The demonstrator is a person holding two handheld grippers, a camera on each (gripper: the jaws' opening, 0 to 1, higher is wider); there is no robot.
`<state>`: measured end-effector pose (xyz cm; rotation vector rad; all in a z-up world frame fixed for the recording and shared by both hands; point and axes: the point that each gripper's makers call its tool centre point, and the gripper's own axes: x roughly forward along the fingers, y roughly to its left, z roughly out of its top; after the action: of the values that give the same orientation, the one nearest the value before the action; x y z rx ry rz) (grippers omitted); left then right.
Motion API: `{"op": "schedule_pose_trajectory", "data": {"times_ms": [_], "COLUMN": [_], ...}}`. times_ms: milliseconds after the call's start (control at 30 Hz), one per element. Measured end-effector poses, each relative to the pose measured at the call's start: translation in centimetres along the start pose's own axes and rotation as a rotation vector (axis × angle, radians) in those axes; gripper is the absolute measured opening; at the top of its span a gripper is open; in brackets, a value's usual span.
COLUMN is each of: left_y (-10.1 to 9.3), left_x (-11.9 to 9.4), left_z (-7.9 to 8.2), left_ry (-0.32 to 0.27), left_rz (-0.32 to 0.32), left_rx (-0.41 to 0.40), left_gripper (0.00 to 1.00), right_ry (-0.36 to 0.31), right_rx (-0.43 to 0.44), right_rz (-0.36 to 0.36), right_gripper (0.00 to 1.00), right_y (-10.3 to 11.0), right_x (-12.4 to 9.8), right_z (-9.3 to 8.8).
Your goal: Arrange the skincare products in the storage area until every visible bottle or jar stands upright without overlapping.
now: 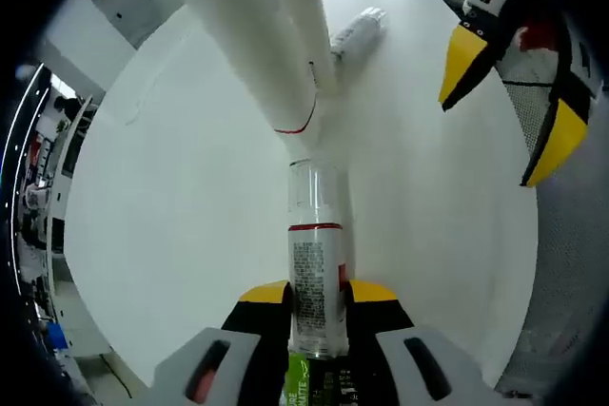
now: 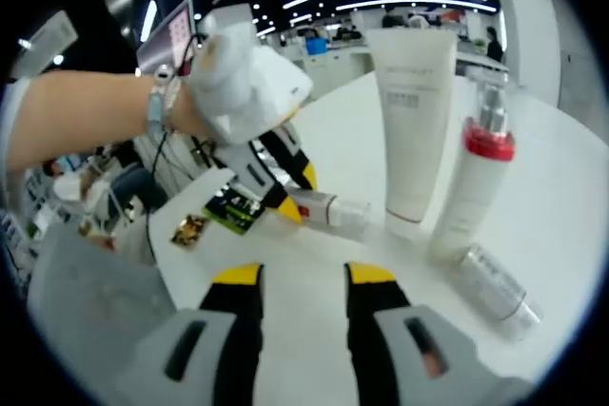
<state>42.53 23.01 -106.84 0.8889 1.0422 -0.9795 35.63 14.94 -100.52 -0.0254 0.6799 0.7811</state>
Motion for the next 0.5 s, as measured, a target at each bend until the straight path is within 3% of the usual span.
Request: {"op": "schedule_pose_trajectory", "data": {"times_ms": [133, 233, 300, 500], "left_y": [-0.9, -1.9, -1.8, -2.3], "left_x": [-0.3, -0.8, -1.2, -2.9], "left_z": [-0.3, -1.1, -1.2, -2.1], "left_ry": [-0.007, 0.020, 0.010, -0.020], "left_rz": [-0.029, -0.055, -0.038, 0.006], "left_rx": [-0.069, -0.183, -0.181, -0.300], "left_gripper": [0.20, 0.20, 0.20, 0.20], "right_ry": [-0.008, -0.002, -0.003, -0.020], "right_rx": [0.023, 0.022, 0.016, 0.057], "right_rz": [0.001, -0.010, -0.025, -0.024], "right_gripper": [0.33, 0.32, 0.30, 0.30], "right_y": [-0.1, -0.3, -0.6, -0.9], "right_x": [-0.1, -0.1, -0.2, -0.4], "right_z": [0.2, 0.0, 0.1, 0.4]}}
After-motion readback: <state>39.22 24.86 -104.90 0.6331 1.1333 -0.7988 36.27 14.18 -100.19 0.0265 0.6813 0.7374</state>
